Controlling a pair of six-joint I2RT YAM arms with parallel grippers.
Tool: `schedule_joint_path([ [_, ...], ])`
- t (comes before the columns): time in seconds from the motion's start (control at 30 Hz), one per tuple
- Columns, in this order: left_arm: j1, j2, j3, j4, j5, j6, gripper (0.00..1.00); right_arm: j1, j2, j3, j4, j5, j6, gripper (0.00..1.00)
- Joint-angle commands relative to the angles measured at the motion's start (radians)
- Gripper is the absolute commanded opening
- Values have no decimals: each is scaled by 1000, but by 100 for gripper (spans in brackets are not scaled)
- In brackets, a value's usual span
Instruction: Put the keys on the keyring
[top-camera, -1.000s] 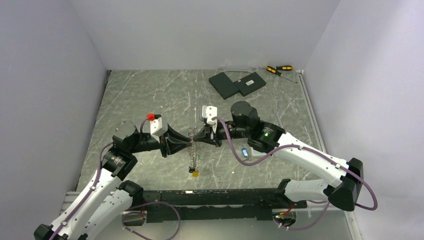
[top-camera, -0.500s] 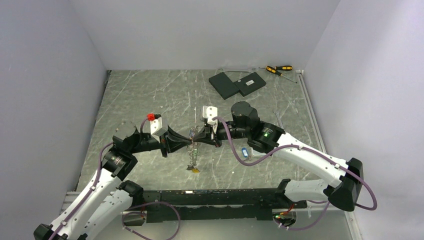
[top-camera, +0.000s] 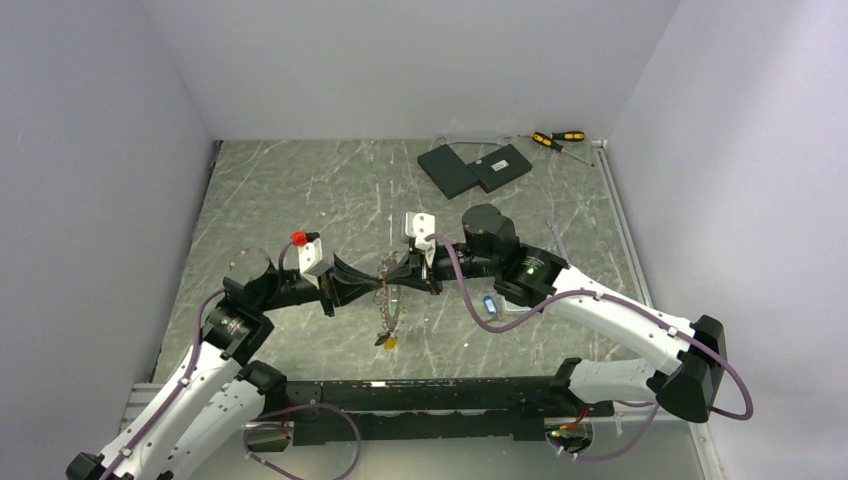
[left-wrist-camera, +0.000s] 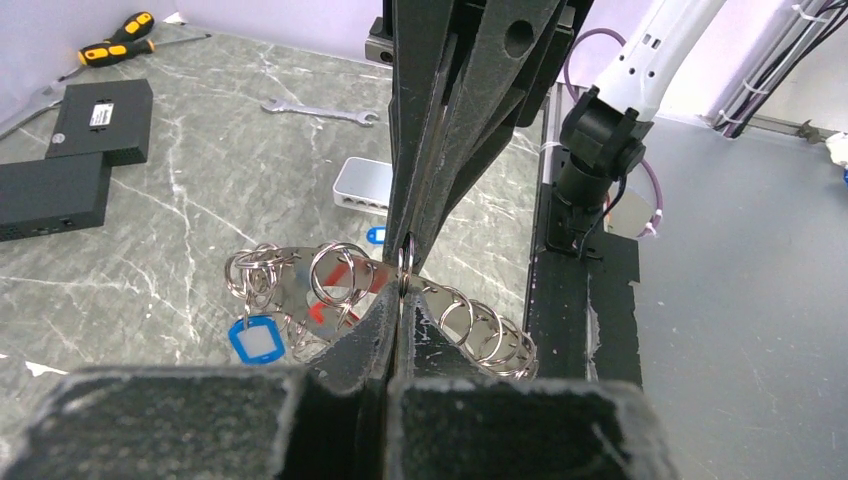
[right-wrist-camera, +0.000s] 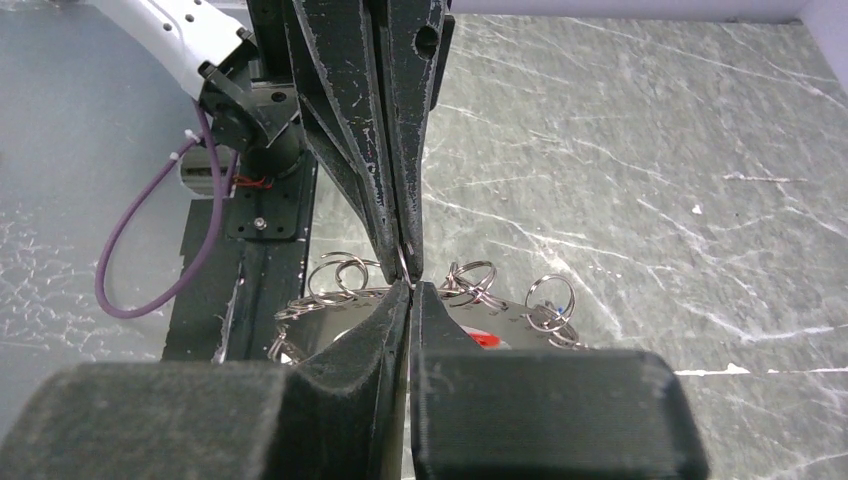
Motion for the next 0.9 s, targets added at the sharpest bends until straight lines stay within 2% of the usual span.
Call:
schedule_joint_path([
  [0.0,-5,-26,-8,48,-35,28,0,5,-22,-3,87,-40,8,7],
  [0.2,-5,-27,-10,50,-42,29,0,4,-1,1,102,-62,13,8],
  [0.33,-5,-17,-4,43,-23,32,1,5,-4,-4,117,-66,16,0],
  [0.37,-5,-15,-2,39,-22,34,9,5,-5,-3,113,-63,12,0],
  [0.47,-5,-13,17,-16,9,72,52,5,-2,18,59,-40,-18,0],
  [0.53,-6,-9,24,-29,54,113,65,5,0,35,-4,-3,-43,0],
  [0.6,-10,-15,24,-62,28,140,66,5,0,51,-49,6,-64,0],
  [0.7,-16,-31,20,-67,1,155,62,5,-2,66,-94,13,-79,0],
  [0.87,-26,-10,23,-71,6,157,48,4,4,77,-113,5,-76,0],
])
